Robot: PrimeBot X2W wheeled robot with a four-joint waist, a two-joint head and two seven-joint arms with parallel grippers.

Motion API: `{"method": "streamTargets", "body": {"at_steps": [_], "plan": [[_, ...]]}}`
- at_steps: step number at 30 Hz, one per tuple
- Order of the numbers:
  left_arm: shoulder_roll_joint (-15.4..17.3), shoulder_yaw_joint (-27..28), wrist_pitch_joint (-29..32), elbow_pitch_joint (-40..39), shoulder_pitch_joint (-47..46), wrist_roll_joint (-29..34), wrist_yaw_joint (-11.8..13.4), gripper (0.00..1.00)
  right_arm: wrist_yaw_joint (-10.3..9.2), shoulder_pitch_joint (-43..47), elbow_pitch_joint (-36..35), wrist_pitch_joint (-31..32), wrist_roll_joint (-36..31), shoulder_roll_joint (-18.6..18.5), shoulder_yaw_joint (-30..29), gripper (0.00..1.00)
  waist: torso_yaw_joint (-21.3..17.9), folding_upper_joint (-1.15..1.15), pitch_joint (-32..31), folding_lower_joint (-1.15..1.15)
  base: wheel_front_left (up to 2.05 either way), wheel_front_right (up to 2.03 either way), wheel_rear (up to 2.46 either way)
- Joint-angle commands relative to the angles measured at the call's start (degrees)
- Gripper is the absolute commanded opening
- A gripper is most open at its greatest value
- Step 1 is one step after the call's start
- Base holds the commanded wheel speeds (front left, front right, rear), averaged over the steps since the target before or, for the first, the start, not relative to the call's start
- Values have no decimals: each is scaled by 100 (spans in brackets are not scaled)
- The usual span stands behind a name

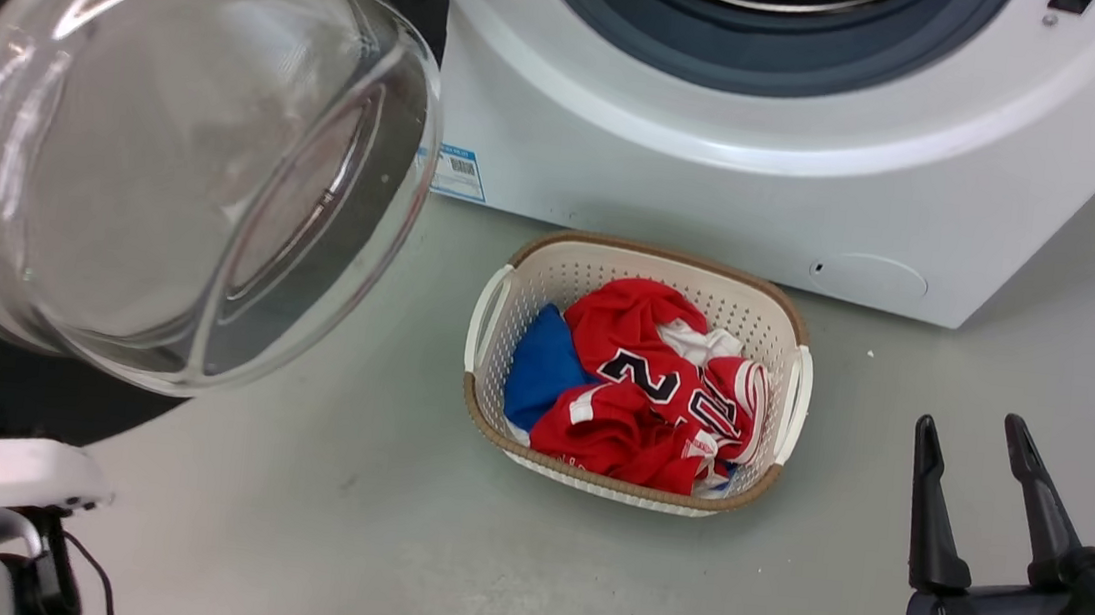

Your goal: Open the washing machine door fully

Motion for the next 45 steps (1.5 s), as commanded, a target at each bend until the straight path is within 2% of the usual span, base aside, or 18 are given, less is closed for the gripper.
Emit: {"method": "streamTargets", "body": {"at_steps": [1,13,24,36,45], "plan": [[36,134,17,62,-114,19,-10,0,-1,-103,-14,-12,-32,13,-5,100,-34,0,106,-1,0,0,0],[225,1060,16,504,-683,93,-243,0,-1,-246,-13,-12,-76,13,-18,100,-116,0,289,-1,0,0,0],[347,1405,16,1000,-969,303,-439,0,-1,-278,35,-12,-89,13,8,100,-216,0,228,-1,0,0,0],[134,1213,15,700,-518,678,-667,0,-1,-36,125,-12,73,13,-13,100,-308,0,-364,-1,0,0,0],[-83,719,15,38,152,882,-862,0,-1,264,66,-12,163,13,-69,100,-373,0,-1008,-1,0,0,0]]}}
